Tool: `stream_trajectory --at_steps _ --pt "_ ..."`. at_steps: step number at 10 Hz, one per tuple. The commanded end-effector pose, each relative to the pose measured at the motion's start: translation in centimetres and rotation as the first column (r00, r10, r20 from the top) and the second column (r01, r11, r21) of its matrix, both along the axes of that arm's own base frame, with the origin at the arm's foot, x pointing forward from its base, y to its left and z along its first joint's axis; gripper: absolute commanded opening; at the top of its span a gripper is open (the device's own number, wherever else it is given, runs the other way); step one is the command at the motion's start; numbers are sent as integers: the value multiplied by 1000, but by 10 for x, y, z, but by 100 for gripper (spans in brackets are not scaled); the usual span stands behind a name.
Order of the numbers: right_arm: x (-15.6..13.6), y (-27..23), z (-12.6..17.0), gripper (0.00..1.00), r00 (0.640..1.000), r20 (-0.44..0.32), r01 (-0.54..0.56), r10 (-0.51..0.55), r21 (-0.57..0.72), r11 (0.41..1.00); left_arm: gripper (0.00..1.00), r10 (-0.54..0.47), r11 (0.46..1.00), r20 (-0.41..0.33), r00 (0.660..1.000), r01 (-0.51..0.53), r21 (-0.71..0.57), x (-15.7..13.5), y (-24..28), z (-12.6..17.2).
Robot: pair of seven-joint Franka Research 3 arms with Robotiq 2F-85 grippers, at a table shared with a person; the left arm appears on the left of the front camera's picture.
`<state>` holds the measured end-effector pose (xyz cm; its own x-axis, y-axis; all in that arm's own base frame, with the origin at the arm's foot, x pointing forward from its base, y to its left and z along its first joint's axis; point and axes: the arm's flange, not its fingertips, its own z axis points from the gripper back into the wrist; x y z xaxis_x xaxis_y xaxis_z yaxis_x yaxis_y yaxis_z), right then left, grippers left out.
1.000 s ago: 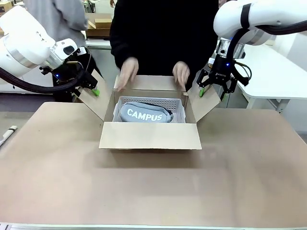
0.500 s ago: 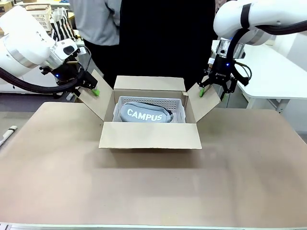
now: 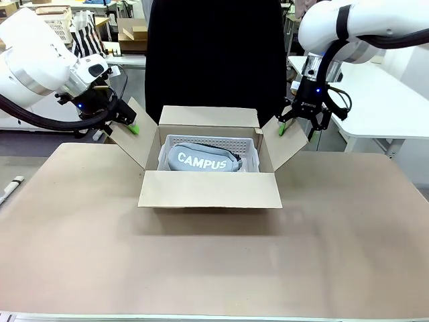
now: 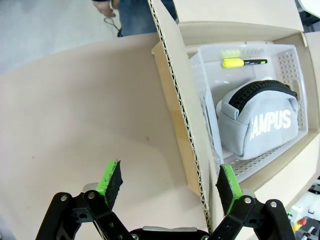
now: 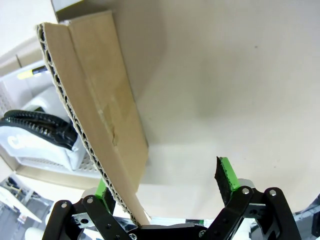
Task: Pack the gift set into the box.
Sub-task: Lift both hands away from the flaps of the Package Box.
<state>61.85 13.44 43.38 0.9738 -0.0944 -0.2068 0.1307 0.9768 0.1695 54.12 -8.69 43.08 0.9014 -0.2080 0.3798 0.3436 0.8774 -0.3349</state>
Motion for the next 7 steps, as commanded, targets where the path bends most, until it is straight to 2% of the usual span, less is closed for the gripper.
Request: stream_trajectory --at_steps 1,3,4,5,6,7 --pt "1 0 3 100 1000 -4 16 -16 -30 999 100 13 1000 -1 1000 -12 11 0 0 1" --pt "0 0 0 100 1000 0 0 0 0 1000 100 13 1000 -1 1000 -12 11 0 0 1" --pt "-20 -7 33 100 997 45 -69 62 188 980 100 0 1000 0 1000 0 0 0 0 0" --pt "-44 -24 66 100 990 81 -139 118 357 924 100 -74 978 23 997 77 -195 -20 8 31" --pt "-69 -50 96 100 968 153 -252 200 593 765 100 -228 871 46 972 225 -437 -42 22 57" --pt "-94 -81 120 100 954 210 -295 214 781 550 100 -363 634 160 918 370 -679 -61 47 75"
